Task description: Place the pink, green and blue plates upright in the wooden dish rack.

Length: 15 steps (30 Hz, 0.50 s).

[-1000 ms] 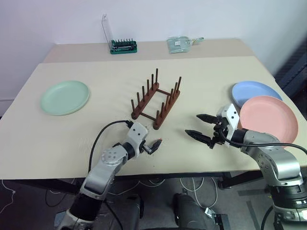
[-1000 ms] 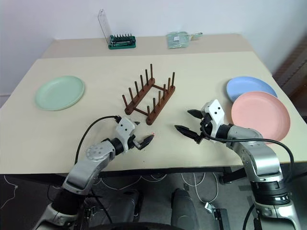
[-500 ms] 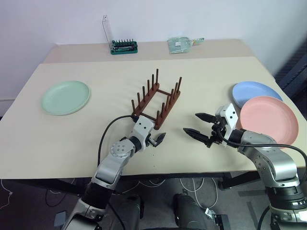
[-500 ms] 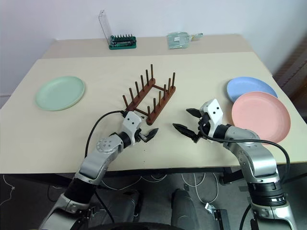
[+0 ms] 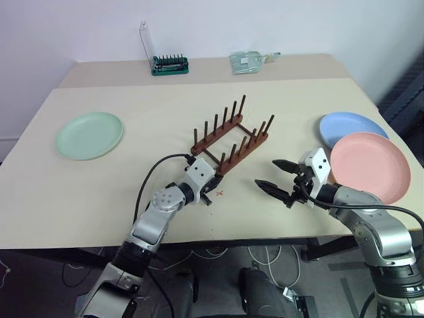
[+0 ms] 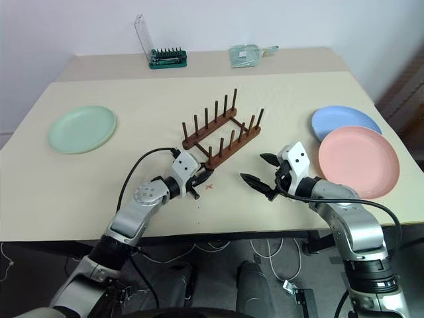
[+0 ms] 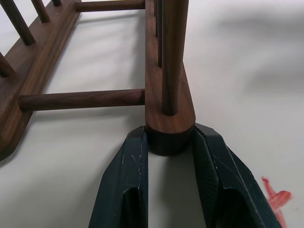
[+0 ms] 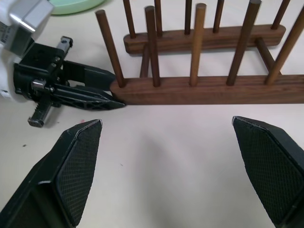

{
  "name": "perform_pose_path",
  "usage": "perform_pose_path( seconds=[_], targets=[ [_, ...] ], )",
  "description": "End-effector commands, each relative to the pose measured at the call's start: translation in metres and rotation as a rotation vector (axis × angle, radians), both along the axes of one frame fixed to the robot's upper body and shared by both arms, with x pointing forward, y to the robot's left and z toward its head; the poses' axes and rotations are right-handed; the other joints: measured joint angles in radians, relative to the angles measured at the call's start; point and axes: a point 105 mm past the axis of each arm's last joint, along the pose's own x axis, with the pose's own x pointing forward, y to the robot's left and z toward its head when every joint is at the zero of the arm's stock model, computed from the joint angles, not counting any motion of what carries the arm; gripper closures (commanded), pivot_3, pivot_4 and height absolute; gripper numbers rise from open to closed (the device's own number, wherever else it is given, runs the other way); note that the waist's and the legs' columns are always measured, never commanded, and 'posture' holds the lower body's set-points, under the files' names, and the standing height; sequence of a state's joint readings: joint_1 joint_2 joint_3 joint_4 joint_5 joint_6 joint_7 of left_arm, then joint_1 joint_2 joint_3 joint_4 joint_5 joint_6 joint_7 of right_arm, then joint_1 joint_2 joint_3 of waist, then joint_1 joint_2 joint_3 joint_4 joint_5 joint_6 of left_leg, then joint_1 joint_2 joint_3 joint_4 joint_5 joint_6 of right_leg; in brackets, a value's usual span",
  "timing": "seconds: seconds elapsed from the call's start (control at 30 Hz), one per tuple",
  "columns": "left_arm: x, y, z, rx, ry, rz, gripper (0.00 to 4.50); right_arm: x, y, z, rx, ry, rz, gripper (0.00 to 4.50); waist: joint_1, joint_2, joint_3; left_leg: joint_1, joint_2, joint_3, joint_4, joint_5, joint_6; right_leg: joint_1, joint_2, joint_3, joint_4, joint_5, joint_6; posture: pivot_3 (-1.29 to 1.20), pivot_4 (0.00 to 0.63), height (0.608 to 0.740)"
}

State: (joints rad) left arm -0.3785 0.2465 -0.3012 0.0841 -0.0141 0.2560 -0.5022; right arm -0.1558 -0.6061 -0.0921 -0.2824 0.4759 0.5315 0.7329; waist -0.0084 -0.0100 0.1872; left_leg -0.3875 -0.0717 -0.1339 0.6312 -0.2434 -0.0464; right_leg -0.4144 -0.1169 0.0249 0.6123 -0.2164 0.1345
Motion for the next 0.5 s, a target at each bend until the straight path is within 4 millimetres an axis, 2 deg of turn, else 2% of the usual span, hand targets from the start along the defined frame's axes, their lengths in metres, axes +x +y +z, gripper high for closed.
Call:
perform_pose_path(
  seconds=[0.03,0.13,0.27,0.4,0.47,0.5],
  targets=[
    [0.007,0.019,0.013,-0.016,0.023,-0.142,3.77,-0.007,0.001,0.009,-0.023,-0.055,0.009,0.00,-0.001,0.000,0.000,0.000,0.000,0.000,0.000,0.000,0.000,0.000,0.000,0.000,0.000,0.000,0.000,0.00,0.150,0.740],
    [0.011,0.027,0.022,-0.023,0.049,-0.240,3.77,-0.010,-0.001,0.007,-0.032,-0.047,0.007,0.00,-0.007,0.000,0.000,0.000,0.000,0.000,0.000,0.000,0.000,-0.001,0.000,-0.001,0.000,0.000,0.000,0.00,0.150,0.740],
    [0.000,0.023,0.029,-0.031,0.084,-0.395,3.77,-0.012,-0.004,0.005,-0.049,-0.044,0.001,0.00,-0.003,0.000,0.001,-0.001,0.000,0.000,0.000,0.000,0.001,-0.001,0.000,-0.001,0.000,0.000,0.000,0.00,0.150,0.740],
    [-0.002,0.019,0.027,-0.028,0.119,-0.457,3.77,-0.014,-0.008,0.004,-0.063,-0.045,-0.021,0.00,-0.001,-0.001,0.001,-0.002,0.000,-0.001,0.000,0.000,0.001,-0.001,0.000,-0.001,0.000,0.000,0.000,0.00,0.150,0.740],
    [0.003,0.021,0.026,-0.037,0.125,-0.436,2.74,-0.015,-0.008,0.003,-0.065,-0.045,-0.024,0.00,-0.002,-0.001,0.001,-0.002,0.000,-0.001,0.000,0.000,0.001,-0.001,0.000,-0.001,0.000,0.000,0.000,0.00,0.150,0.740],
    [0.004,0.021,0.026,-0.040,0.127,-0.429,2.44,-0.015,-0.008,0.003,-0.064,-0.045,-0.024,0.00,-0.002,-0.001,0.001,-0.002,0.000,-0.001,0.000,0.000,0.001,-0.001,0.000,-0.001,0.000,0.000,0.000,0.00,0.150,0.740]
  ],
)
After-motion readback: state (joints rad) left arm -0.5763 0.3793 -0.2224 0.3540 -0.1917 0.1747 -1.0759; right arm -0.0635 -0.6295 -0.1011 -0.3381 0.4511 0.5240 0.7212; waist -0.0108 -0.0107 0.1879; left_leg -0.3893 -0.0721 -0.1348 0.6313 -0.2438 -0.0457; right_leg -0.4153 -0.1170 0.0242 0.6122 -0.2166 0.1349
